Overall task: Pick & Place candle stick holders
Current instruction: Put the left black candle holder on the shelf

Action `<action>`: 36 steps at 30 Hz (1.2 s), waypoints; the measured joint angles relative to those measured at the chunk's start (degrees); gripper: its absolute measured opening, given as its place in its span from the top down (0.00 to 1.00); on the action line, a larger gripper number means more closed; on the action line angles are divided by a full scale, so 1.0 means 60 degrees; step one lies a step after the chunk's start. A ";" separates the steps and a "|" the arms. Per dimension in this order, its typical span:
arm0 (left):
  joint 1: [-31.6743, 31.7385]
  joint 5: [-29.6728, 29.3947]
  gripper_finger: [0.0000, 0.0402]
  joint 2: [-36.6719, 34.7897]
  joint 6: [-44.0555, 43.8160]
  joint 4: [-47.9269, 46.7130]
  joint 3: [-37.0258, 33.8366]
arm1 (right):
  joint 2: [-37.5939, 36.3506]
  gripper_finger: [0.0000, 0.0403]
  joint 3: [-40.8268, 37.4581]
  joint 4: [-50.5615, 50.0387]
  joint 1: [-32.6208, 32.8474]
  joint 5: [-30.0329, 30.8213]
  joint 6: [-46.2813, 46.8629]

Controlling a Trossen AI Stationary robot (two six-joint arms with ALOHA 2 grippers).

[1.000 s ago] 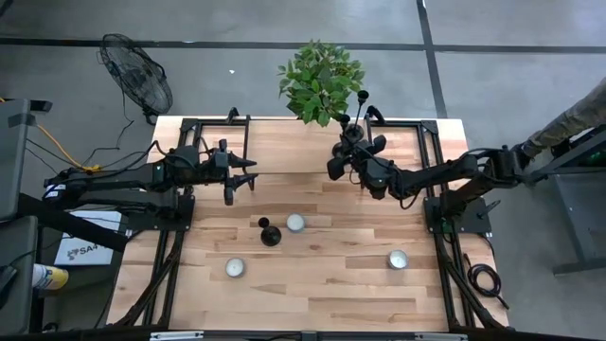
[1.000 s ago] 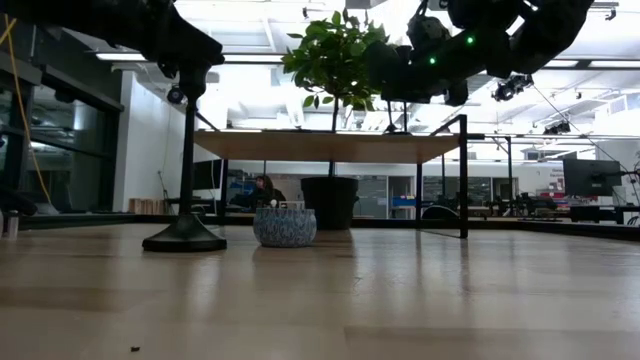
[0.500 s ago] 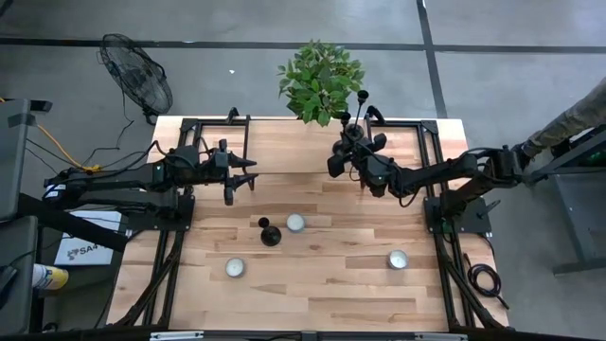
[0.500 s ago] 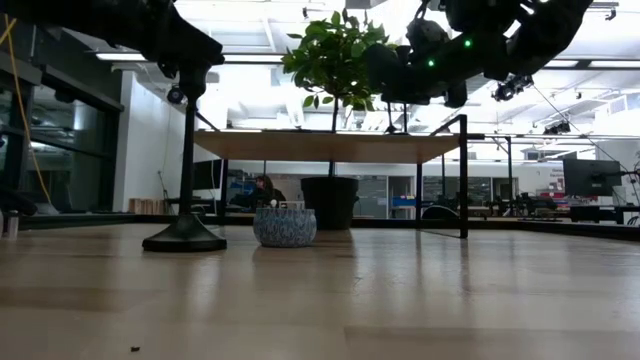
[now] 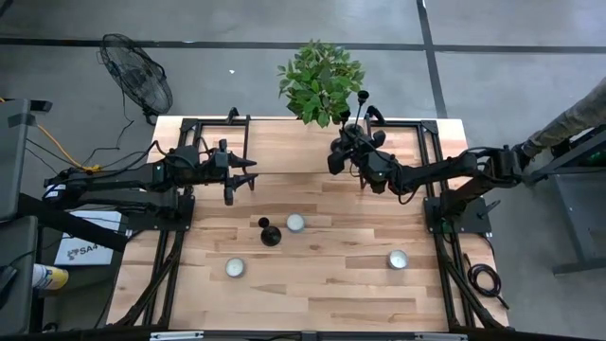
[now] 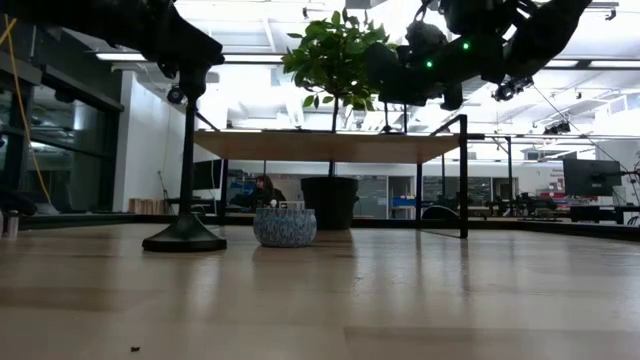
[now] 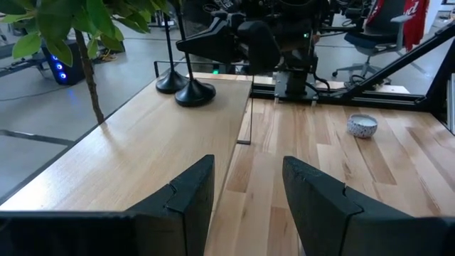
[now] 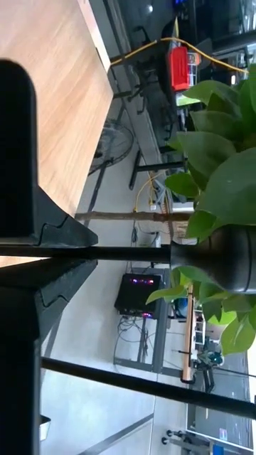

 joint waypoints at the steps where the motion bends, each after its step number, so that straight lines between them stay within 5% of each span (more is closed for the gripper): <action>1: 0.0000 0.0000 0.59 0.0000 0.0000 0.0000 0.0000 | 0.0000 0.99 0.0000 0.0000 0.0000 -0.0007 -0.0002; 36: 0.0000 0.0055 0.59 0.0007 -0.0083 -0.0040 0.0000 | -0.0072 0.93 -0.0007 -0.1496 0.0278 0.0045 0.1222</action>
